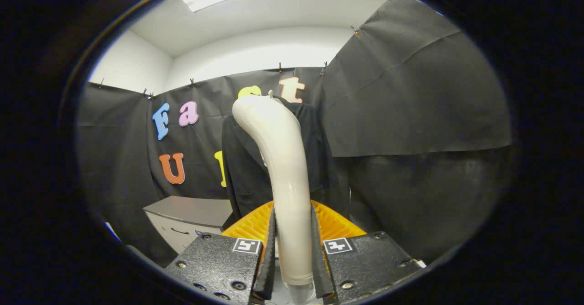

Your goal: Iron the clothes twice with a garment steamer, once on the left side and once on the right side.

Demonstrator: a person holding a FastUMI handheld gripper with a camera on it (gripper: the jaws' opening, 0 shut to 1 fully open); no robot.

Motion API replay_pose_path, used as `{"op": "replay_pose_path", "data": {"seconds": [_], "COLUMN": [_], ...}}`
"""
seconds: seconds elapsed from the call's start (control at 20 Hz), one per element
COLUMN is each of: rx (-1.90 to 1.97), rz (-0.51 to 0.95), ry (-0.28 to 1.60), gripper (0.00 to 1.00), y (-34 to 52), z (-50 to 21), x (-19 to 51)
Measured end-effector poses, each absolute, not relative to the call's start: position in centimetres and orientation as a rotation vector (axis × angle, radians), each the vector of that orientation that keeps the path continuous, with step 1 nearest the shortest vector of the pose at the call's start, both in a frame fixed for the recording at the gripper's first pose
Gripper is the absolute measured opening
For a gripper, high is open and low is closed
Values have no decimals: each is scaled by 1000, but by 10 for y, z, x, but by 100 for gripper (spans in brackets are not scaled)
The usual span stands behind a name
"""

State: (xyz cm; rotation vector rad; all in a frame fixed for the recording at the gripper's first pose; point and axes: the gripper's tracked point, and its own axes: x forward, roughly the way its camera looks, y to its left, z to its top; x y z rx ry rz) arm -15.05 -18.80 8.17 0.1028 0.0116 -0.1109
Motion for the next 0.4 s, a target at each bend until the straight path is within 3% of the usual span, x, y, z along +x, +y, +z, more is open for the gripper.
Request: {"op": "replay_pose_path", "data": {"seconds": [0.4], "rx": [93], "rz": [-150], "ry": [58], "gripper": [37], "y": [-159], "z": [63], "x": [-126]}}
